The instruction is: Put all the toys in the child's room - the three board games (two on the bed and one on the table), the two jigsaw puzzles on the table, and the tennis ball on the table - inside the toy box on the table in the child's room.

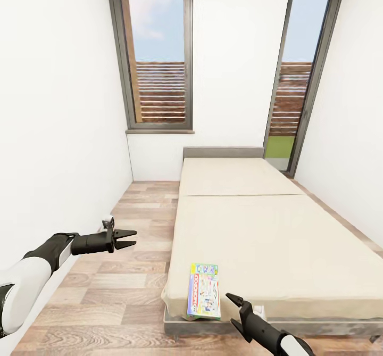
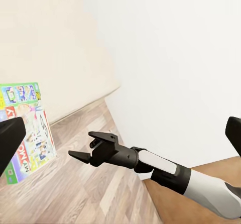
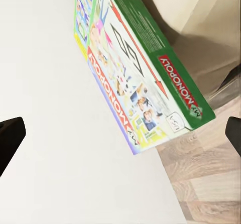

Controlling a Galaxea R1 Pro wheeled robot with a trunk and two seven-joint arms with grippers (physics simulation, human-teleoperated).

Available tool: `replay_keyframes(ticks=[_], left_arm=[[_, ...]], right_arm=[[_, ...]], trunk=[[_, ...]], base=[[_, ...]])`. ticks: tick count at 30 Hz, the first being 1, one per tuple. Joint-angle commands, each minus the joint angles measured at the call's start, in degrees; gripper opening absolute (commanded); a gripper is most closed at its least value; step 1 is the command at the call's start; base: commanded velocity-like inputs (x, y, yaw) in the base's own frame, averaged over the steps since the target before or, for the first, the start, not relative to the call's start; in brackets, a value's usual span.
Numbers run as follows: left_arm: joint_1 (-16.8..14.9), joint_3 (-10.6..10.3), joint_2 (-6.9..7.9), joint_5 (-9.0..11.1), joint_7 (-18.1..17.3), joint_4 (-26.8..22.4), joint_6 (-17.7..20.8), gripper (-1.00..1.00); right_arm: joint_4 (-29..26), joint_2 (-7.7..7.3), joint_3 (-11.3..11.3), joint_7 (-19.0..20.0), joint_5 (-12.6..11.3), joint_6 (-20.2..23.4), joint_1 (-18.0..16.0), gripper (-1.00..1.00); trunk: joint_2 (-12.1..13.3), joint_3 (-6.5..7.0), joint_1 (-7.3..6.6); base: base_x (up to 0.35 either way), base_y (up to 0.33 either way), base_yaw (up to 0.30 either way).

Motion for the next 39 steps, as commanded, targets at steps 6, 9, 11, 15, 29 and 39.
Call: replay_keyframes(ticks=[6, 9, 11, 15, 29, 39], left_arm=[[-0.04, 0.39, -0.02, -0.61, -0.37, -0.03, 0.54, 1.0], [-0.04, 0.39, -0.02, -0.61, -0.37, -0.03, 0.53, 1.0], [-0.04, 0.39, -0.02, -0.61, -0.37, -0.03, 0.52, 1.0], [-0.04, 0.39, -0.02, -0.61, -0.37, -0.03, 0.47, 1.0], [-0.04, 0.39, -0.02, -0.61, -0.37, -0.03, 0.34, 1.0], [-0.04, 0.19, -0.1, -0.61, -0.37, -0.03, 0.33, 1.0]], right_arm=[[0.01, -0.02, -0.15, 0.02, -0.19, 0.14, -0.05, 1.0], [0.01, -0.02, -0.1, 0.02, -0.15, 0.04, -0.02, 1.0], [0.01, -0.04, -0.07, 0.02, -0.15, 0.05, -0.01, 1.0], [0.01, -0.04, -0.01, 0.08, -0.11, 0.01, -0.02, 1.0], [0.01, 0.09, 0.17, 0.1, -0.09, -0.03, 0.0, 1.0], [0.01, 0.23, 0.19, 0.11, -0.09, -0.03, 0.0, 1.0]], trunk=[[-2.45, -1.14, 1.32], [-3.65, -1.68, 1.98], [-4.45, -2.04, 2.42], [-6.06, -2.76, 3.29], [-9.27, -4.19, 5.05], [-9.27, -4.19, 5.05]], base=[[0.0, 0.0, 0.0], [0.0, 0.0, 0.0], [0.0, 0.0, 0.0], [0.0, 0.0, 0.0], [0.0, 0.0, 0.0], [0.0, 0.0, 0.0]])
